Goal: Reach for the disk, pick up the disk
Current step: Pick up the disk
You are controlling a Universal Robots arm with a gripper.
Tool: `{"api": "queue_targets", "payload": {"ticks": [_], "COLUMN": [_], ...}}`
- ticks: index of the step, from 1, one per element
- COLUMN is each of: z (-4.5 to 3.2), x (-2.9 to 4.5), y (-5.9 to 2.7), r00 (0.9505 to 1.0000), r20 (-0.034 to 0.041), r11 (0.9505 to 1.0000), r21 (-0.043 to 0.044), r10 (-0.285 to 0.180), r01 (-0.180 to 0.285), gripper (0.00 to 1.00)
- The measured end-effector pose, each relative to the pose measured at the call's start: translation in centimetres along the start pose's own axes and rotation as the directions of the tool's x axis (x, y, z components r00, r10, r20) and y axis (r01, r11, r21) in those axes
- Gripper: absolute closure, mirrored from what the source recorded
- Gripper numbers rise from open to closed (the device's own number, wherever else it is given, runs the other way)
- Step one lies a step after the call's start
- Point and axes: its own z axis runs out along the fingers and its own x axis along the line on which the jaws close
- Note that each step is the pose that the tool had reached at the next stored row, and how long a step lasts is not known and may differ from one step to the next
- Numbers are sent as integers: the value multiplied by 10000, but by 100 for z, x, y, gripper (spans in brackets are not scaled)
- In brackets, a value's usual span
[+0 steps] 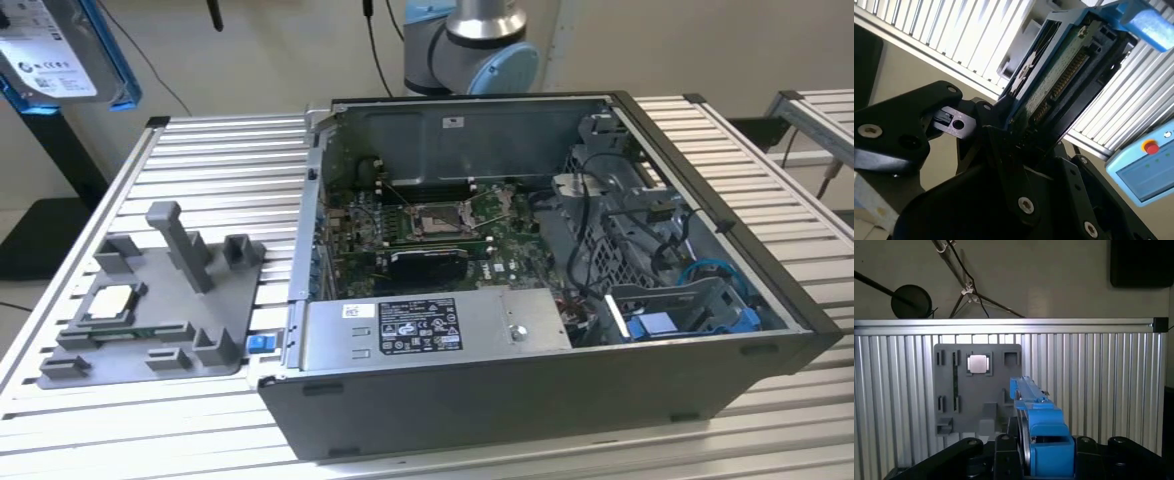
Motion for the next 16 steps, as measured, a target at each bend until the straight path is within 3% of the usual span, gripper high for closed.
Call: {"api": "queue_targets", "payload": {"ticks": [16], "z": [5], "x": [-14], "y": [-419], "r00": [10000], "r20": [0], "r11": [10000], "r21": [1], "r10": [0], "r01": [0], "gripper": [100]}}
